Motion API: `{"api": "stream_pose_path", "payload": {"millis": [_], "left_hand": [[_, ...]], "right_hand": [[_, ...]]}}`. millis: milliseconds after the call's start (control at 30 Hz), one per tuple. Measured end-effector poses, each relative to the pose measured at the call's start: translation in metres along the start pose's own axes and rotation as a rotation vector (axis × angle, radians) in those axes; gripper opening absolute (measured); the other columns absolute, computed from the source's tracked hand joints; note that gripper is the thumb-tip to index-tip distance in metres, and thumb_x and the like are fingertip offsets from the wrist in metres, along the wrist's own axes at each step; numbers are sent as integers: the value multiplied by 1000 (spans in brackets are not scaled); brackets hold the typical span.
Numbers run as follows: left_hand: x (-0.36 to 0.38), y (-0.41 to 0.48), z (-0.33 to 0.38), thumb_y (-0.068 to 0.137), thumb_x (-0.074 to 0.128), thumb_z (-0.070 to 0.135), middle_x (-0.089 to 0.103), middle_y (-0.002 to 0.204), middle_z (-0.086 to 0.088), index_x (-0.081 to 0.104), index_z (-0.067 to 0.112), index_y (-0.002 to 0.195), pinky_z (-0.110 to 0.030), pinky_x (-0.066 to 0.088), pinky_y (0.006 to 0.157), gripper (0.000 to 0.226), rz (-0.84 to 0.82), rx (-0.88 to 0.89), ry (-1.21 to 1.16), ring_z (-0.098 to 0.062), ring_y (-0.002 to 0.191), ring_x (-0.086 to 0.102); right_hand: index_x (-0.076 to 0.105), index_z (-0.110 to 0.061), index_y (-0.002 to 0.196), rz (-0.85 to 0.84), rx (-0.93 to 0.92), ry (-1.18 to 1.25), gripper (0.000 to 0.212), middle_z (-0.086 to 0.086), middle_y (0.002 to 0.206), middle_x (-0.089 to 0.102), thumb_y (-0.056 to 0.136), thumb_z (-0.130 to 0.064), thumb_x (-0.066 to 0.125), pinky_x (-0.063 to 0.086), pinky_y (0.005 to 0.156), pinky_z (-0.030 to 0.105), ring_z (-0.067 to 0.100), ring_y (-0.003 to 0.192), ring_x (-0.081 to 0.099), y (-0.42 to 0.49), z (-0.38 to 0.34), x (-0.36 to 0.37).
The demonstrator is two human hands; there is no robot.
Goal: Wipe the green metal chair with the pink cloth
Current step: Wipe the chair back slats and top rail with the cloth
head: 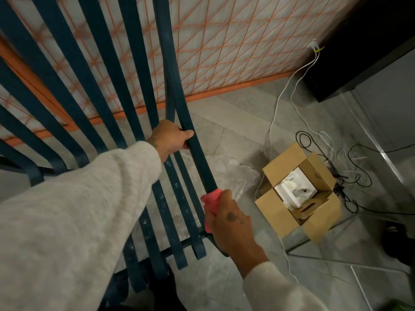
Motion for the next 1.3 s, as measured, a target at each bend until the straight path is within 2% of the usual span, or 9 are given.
{"api": "stream_pose_path", "payload": {"millis": [133, 300, 400, 600, 800, 933, 1033, 1167, 1300], "left_hand": [[-1, -1, 0, 88, 69, 23, 72, 96, -9, 64, 3, 99, -39, 57, 86, 24, -2, -7, -13, -21, 83, 73], [1, -6, 3, 90, 66, 20, 71, 95, -7, 62, 3, 101, -18, 52, 54, 21, 39, 6, 12, -14, 73, 70], [0, -9, 4, 89, 68, 21, 72, 96, -9, 64, 2, 105, -23, 54, 63, 26, 74, 8, 11, -16, 75, 71], [1, -45, -2, 90, 64, 35, 72, 84, -15, 71, -1, 88, -40, 55, 85, 37, 255, 125, 274, -28, 81, 69], [51, -116, -53, 85, 70, 37, 73, 88, 0, 74, 16, 93, -28, 52, 80, 23, -41, 110, 270, -15, 85, 68], [68, -147, -64, 88, 67, 32, 72, 97, 0, 74, 11, 104, -24, 48, 82, 27, 13, 141, 258, -16, 90, 65], [68, -160, -69, 88, 68, 28, 64, 85, 0, 75, 7, 97, -31, 48, 89, 24, 23, 141, 254, -16, 85, 60], [68, -166, -75, 88, 68, 28, 67, 97, 5, 74, 12, 104, -36, 48, 99, 23, 1, 142, 246, -14, 94, 61], [65, -160, -80, 87, 68, 34, 73, 103, 0, 75, 19, 103, -42, 50, 97, 23, 10, 105, 151, -20, 97, 67]], "right_hand": [[23, -23, 141, -58, 36, -67, 56, 2, 120, 61, 98, -46, 50, 40, 105, 54, 27, 106, 63, 16, -15, -4], [33, -23, 124, -28, 27, -19, 37, 4, 109, 60, 97, -40, 52, 40, 104, 56, 32, 105, 62, 74, -78, -23], [28, -28, 105, -5, -1, 76, 32, 0, 97, 54, 95, -42, 54, 45, 98, 54, 30, 96, 62, 85, -86, -25], [30, -34, 109, -7, -72, 167, 27, -4, 105, 55, 96, -47, 51, 46, 98, 54, 21, 94, 60, 37, -32, -8], [38, -38, 106, 64, -105, 302, 22, -10, 99, 57, 95, -46, 56, 56, 88, 40, 8, 80, 59, -9, 17, 7], [35, -44, 103, 130, -87, 283, 21, -10, 99, 58, 94, -52, 52, 55, 88, 46, 12, 85, 62, -25, 31, 16], [36, -42, 100, 112, -49, 299, 23, -8, 95, 59, 91, -56, 52, 56, 86, 49, 14, 82, 63, -30, 33, 17], [37, -30, 110, -9, -1, 195, 29, -4, 100, 58, 95, -47, 55, 53, 94, 47, 19, 91, 62, -29, 26, 7], [34, -14, 140, -60, 33, -108, 60, 9, 124, 58, 96, -51, 52, 43, 105, 48, 31, 117, 58, -15, 8, -7]]}}
Point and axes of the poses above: each hand's wrist, its own y-axis towards the middle knuckle, its own x-axis out of the palm, z = x × y, the point moved 6 cm from there along y, towards the middle knuckle
